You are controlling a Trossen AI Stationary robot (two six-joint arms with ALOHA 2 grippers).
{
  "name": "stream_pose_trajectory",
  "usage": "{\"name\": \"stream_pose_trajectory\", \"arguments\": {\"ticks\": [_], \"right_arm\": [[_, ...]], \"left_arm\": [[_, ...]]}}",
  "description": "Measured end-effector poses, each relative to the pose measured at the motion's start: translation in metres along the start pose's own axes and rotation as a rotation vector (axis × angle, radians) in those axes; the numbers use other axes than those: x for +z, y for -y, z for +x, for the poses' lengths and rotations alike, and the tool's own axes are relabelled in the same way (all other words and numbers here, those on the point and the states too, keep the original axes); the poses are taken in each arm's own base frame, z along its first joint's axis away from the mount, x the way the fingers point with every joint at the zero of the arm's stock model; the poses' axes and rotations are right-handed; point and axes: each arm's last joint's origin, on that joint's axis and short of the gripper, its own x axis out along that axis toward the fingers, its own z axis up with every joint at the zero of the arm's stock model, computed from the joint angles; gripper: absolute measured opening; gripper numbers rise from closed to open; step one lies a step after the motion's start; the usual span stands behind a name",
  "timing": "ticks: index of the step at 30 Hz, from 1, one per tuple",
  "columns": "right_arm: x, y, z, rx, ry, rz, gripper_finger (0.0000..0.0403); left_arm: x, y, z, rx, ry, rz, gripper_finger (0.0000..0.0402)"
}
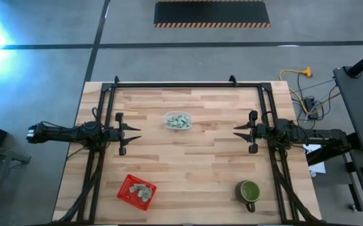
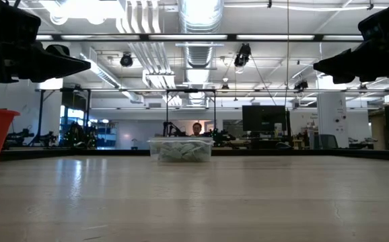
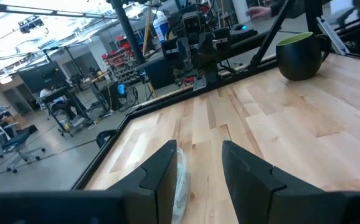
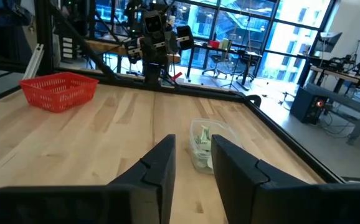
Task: Pick and place items into bin
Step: Return to Home Position
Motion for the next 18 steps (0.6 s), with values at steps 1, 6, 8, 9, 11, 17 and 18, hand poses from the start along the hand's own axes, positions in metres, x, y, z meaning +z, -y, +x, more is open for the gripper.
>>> {"name": "stream_pose_trajectory", "arguments": {"ticks": [1, 6, 8, 9, 11, 17, 18], "right_arm": [[0.0, 0.0, 0.0, 0.0, 0.0, 0.0, 0.0094], [0.0, 0.0, 0.0, 0.0, 0.0, 0.0, 0.0088], [0.0, 0.0, 0.0, 0.0, 0.0, 0.0, 0.0085], [0.0, 0.0, 0.0, 0.0, 0.0, 0.0, 0.0084], [0.0, 0.0, 0.0, 0.0, 0.0, 0.0, 0.0082], [0.0, 0.0, 0.0, 0.0, 0.0, 0.0, 0.0085], [0.0, 0.0, 0.0, 0.0, 0.0, 0.0, 0.0086]], "left_arm": [[0.0, 0.0, 0.0, 0.0, 0.0, 0.0, 0.0111], [0.0001, -0.0001, 0.0, 0.0, 0.001, 0.0, 0.0111], [0.0, 0.0, 0.0, 0.0, 0.0, 0.0, 0.0111], [-0.0001, 0.0, 0.0, 0.0, 0.0, 0.0, 0.0111], [0.0, 0.0, 0.0, 0.0, 0.0, 0.0, 0.0111], [-0.0002, 0.0002, 0.0002, -0.002, -0.003, 0.001, 0.0111], [-0.0003, 0.0002, 0.0002, -0.001, -0.004, 0.001, 0.0111]]}}
